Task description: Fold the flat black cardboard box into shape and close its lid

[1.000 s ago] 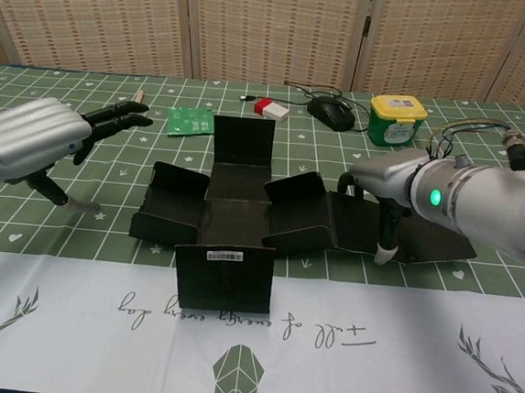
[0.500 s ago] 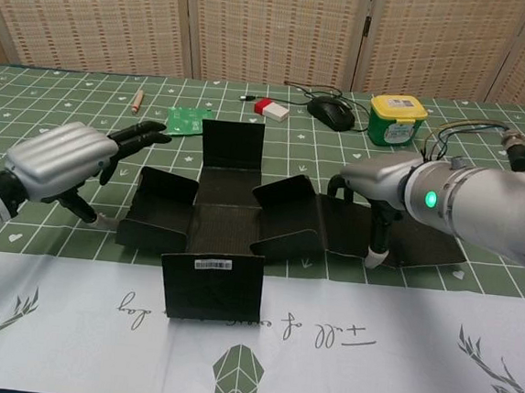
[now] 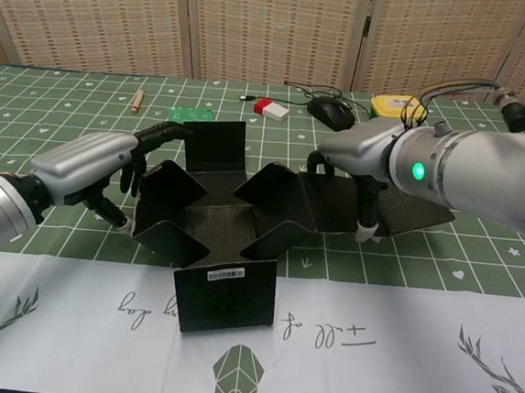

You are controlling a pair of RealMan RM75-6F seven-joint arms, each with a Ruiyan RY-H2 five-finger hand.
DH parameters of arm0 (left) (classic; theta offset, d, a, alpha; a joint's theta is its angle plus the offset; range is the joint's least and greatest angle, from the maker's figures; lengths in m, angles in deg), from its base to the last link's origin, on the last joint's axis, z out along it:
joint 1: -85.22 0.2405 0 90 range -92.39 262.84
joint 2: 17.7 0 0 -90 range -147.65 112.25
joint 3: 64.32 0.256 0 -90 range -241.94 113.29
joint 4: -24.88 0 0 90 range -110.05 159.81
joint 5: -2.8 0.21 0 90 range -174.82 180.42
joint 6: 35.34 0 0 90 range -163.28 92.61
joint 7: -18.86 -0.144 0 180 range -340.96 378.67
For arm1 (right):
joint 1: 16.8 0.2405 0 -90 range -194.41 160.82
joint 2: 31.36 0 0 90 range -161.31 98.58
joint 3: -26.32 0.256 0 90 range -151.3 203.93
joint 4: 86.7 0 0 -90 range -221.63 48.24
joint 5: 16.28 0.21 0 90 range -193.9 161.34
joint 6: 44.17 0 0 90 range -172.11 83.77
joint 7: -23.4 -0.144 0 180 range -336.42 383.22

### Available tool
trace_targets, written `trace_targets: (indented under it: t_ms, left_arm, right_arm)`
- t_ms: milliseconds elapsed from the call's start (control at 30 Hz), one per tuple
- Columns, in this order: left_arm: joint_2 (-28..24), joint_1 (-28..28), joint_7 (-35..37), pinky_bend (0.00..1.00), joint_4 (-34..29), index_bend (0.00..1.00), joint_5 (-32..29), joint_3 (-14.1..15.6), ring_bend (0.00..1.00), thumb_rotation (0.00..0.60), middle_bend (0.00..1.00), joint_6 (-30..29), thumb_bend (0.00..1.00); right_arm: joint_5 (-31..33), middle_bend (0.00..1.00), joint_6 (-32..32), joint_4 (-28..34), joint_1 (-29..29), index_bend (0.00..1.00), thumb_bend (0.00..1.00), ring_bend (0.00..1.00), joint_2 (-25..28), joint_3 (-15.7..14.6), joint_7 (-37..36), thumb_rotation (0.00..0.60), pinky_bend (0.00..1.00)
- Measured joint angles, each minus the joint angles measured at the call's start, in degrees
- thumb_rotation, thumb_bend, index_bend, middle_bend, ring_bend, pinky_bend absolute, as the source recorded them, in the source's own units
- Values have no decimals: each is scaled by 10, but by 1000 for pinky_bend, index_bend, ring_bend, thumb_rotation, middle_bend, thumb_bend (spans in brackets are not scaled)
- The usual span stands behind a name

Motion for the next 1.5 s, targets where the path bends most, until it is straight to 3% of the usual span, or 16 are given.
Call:
trace_targets:
  t_ms: [233,533,1133,1500]
  left_arm:
    - [-50,-12,30,571,-99,0,-22,-8,555,600,0,43,37]
    - [-99,-34,92,595,-177,0,-53,-8,550,600,0,124,37]
    - [-139,-61,259,606,-225,0,-93,-14,570,600,0,230,37]
    - [-147,-65,373,606,-226,1,-74,-3,582,600,0,247,37]
  right_arm:
    - [-9,324,13,14,39,238,182,794,19,-10,44,600,900]
    - [-37,324,47,28,77,239,186,794,41,-29,63,600,900]
    - [-117,324,89,28,117,242,187,794,52,-60,37,600,901]
    - [-142,324,94,15,131,242,187,795,49,-77,21,600,900]
